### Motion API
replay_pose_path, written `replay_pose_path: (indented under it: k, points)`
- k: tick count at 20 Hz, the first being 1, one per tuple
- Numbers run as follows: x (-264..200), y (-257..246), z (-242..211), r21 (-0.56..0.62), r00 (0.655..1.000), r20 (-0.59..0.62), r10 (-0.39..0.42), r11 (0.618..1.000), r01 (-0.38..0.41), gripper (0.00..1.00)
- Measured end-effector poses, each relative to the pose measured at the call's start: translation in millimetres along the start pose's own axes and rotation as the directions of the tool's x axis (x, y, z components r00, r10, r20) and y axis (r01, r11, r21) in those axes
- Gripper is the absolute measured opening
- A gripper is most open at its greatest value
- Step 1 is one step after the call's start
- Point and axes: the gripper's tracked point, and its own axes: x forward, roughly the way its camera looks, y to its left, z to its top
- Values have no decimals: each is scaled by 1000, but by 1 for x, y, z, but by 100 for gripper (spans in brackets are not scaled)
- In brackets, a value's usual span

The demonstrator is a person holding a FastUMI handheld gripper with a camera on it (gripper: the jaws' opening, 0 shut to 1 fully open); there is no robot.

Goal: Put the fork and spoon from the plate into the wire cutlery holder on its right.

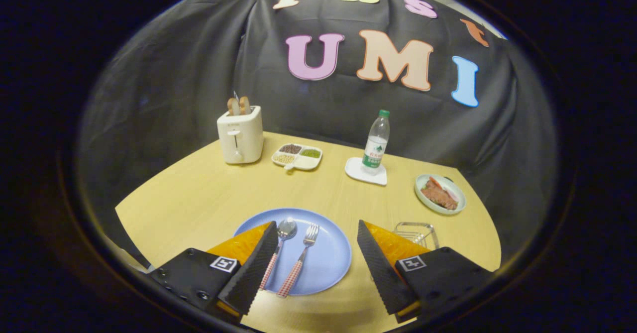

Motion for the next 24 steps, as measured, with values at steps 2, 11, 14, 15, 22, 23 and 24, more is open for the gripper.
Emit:
replay_pose_path:
  k: [2, 11, 14, 15, 22, 23, 24]
  points:
    - [10, 3, -19, -11, 999, -50, 3, 1000, -4, 100]
    - [31, 8, -73, -60, 981, -193, -3, 998, -9, 100]
    - [39, 12, -90, -63, 970, -242, 12, 998, -28, 97]
    - [38, 14, -92, -57, 967, -254, 19, 998, -35, 89]
    - [43, 15, -104, -61, 953, -302, 25, 997, -45, 38]
    - [43, 16, -104, -58, 951, -309, 32, 997, -52, 31]
    - [59, 11, -111, -66, 952, -304, 12, 997, -34, 31]
